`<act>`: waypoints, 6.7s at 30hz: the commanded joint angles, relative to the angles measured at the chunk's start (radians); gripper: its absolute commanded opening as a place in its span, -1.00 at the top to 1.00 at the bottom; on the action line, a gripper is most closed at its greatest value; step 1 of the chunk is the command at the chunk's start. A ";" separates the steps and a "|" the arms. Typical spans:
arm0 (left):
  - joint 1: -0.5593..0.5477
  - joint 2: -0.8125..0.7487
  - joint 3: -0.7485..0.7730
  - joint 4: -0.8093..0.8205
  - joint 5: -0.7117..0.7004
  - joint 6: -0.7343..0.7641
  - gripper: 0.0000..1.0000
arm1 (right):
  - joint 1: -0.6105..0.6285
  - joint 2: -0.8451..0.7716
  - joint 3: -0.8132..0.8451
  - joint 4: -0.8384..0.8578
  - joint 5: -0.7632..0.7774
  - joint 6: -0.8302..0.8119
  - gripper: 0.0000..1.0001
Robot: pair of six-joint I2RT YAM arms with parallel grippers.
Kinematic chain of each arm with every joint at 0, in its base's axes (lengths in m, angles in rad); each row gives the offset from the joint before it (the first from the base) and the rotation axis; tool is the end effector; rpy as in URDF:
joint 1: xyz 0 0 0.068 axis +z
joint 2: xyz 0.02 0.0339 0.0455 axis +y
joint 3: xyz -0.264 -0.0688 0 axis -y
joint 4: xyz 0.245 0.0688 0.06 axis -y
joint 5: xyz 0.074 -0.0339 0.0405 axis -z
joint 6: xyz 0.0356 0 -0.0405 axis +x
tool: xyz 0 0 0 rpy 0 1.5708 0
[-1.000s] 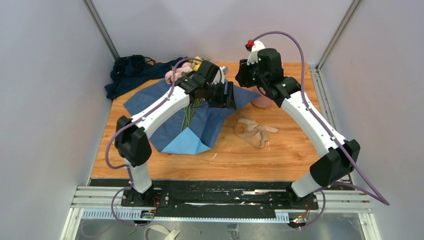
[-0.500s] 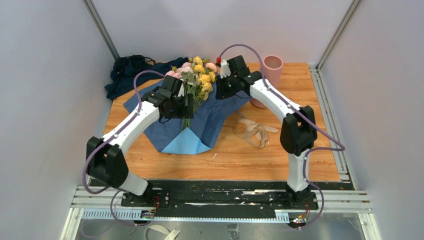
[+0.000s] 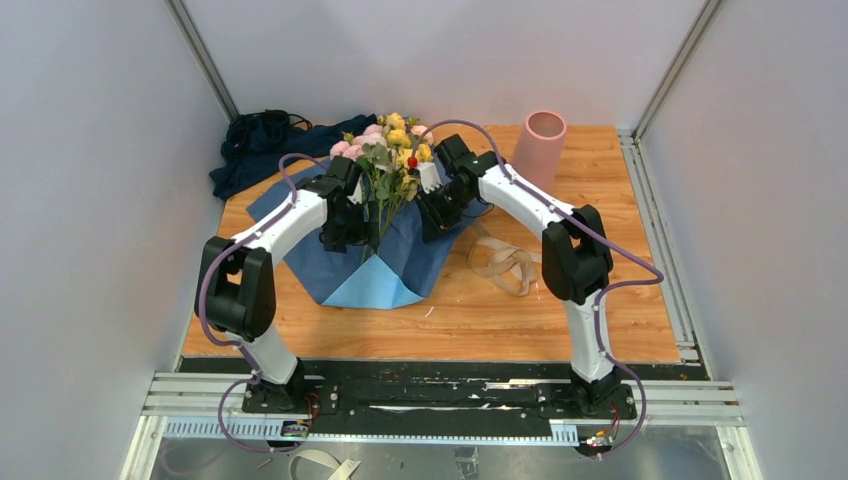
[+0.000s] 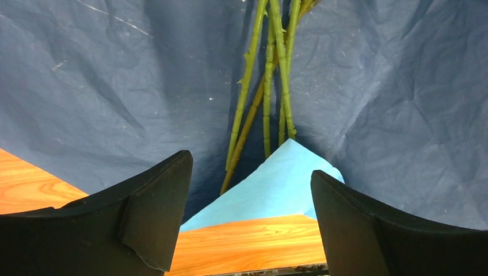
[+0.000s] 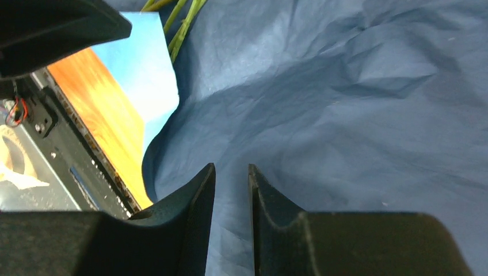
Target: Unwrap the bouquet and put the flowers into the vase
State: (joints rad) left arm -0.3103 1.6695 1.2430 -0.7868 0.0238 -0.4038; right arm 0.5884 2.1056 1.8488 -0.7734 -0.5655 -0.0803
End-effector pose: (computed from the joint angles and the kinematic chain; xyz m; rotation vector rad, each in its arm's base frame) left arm 0.3161 -0.1023 0.2268 -0.1252 2.8047 -0.2086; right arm 0.3723 0.2714 0.2472 -1.0566 2.4004 0.9172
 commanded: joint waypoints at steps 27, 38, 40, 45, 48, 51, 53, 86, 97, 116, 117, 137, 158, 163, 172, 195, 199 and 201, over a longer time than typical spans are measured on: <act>0.053 -0.132 -0.194 -0.049 0.412 0.179 1.00 | 0.127 0.117 0.089 -0.217 -0.200 -0.181 -0.35; 0.051 -0.309 -0.225 -0.227 0.381 0.156 1.00 | 0.125 0.136 0.103 -0.182 -0.178 -0.137 -0.34; 0.050 -0.332 -0.247 -0.266 0.381 0.127 1.00 | 0.124 0.143 0.109 -0.180 -0.168 -0.128 -0.34; 0.050 -0.409 -0.311 -0.310 0.380 0.065 0.92 | 0.126 0.159 0.116 -0.180 -0.181 -0.123 -0.33; 0.048 -0.422 -0.336 -0.323 0.391 0.052 0.66 | 0.134 0.157 0.104 -0.195 -0.186 -0.141 -0.32; 0.044 -0.424 -0.358 -0.338 0.389 0.037 0.19 | 0.137 0.151 0.083 -0.207 -0.185 -0.158 -0.32; 0.039 -0.431 -0.370 -0.343 0.394 0.024 -0.01 | 0.138 0.145 0.064 -0.208 -0.174 -0.161 -0.32; -0.069 -0.065 -0.376 -0.448 0.275 0.114 -0.31 | 0.079 0.140 -0.065 -0.152 0.070 -0.068 -0.27; -0.085 -0.114 -0.169 -0.542 0.237 0.105 -0.34 | 0.077 0.095 -0.025 -0.157 0.114 -0.086 -0.26; -0.144 0.092 -0.239 -0.169 0.498 0.159 -0.29 | 0.053 0.069 0.177 -0.113 0.229 -0.044 -0.22; -0.144 0.108 -0.248 -0.166 0.484 0.170 -0.28 | 0.051 0.057 0.168 -0.087 0.243 -0.034 -0.22; 0.014 -0.119 0.144 -0.087 -0.196 0.025 -1.00 | -0.058 0.086 0.192 0.348 -0.036 0.481 -0.73; 0.162 -0.046 0.177 0.038 -0.195 -0.136 -0.88 | 0.118 0.290 0.423 0.101 0.039 0.288 0.08; 0.200 -0.116 0.109 0.097 -0.153 -0.147 -0.87 | 0.151 0.358 0.484 0.063 0.098 0.257 0.12; 0.200 -0.095 0.064 0.094 -0.045 -0.127 -0.87 | 0.202 0.424 0.489 0.010 0.134 0.187 0.15; 0.200 -0.097 0.030 0.069 -0.040 -0.081 -0.87 | 0.248 0.455 0.453 0.000 0.136 0.172 0.89; 0.200 -0.083 0.036 0.074 -0.030 -0.088 -0.87 | 0.247 0.432 0.468 0.004 0.151 0.165 1.00; 0.200 -0.076 0.042 0.074 -0.030 -0.088 -0.87 | 0.245 0.415 0.472 0.007 0.160 0.165 1.00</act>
State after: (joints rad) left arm -0.1097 1.5772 1.2621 -0.7109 -0.0174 -0.5011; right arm 0.8284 2.5359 2.3089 -0.7353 -0.4450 0.1078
